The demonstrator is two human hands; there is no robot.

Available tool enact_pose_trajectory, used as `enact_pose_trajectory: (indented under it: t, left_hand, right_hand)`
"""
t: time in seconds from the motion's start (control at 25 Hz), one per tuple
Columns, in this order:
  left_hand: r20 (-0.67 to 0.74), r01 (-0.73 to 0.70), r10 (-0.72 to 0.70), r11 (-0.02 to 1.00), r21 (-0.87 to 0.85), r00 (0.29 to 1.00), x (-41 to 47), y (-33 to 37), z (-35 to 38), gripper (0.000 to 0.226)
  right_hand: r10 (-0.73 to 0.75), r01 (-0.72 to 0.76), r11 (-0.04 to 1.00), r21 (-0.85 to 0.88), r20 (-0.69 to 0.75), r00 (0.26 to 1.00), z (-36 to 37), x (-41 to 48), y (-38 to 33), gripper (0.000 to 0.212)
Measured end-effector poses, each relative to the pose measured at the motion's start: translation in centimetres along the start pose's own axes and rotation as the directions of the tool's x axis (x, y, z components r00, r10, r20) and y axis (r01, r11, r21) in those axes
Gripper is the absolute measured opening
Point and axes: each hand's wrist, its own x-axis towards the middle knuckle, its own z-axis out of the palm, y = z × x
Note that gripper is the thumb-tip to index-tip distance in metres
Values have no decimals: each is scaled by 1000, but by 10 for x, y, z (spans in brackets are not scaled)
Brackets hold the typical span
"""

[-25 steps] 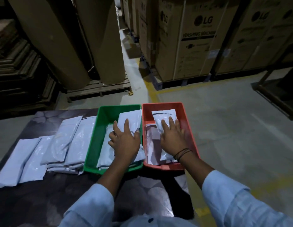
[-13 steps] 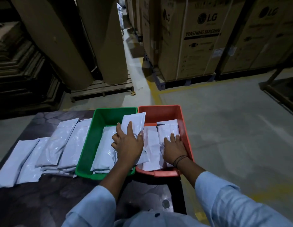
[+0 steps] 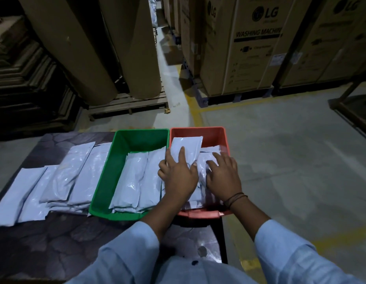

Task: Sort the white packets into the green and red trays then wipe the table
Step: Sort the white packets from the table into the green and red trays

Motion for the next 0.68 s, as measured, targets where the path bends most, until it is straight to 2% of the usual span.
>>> enact_pose_trajectory:
  t: [0.12,0.24,0.32,0.44,0.56,0.68]
  left_hand:
    - [54,-8,2,994,111,999,2,16,25,71]
    - [125,-140,110,954,267,986,-1,10,49,76]
    - [246,-225,151,925,307,957,0,-1,64,75]
    - [415,-225,84,926,304,906,4,-13,74,81]
    - [439,-277,108,898,342,892,8,-17,72,84]
    - [433,-357,158,830,429,888,15,-18,68,77]
  right_hand:
    - [72,-69,994,87,-35,997,-7,0,17,41]
    - [72,-72,994,88,2,997,-7,-8,28,33]
    - [45,-45,995,84,6,999,-4,-15,32,27]
    - [10,-12,998,66,27,1000,0,-17,34,25]
    - [0,-3,998,55,42,999,3,-16,34,25]
    - [-12,10,1000,27,69,998,7,-17,35,26]
